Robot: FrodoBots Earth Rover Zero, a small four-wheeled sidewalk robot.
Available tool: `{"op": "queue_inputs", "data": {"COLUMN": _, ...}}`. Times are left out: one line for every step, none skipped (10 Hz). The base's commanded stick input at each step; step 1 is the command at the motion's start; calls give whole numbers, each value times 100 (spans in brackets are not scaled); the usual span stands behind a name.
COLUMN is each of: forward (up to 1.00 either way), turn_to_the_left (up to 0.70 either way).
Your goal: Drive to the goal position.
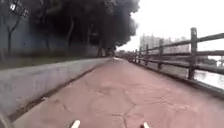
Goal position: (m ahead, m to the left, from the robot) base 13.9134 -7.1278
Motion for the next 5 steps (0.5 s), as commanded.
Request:
{"op": "queue_inputs", "data": {"forward": 70, "turn_to_the_left": 0}}
{"op": "queue_inputs", "data": {"forward": 70, "turn_to_the_left": 0}}
{"op": "queue_inputs", "data": {"forward": 70, "turn_to_the_left": 0}}
{"op": "queue_inputs", "data": {"forward": 70, "turn_to_the_left": 0}}
{"op": "queue_inputs", "data": {"forward": 70, "turn_to_the_left": 0}}
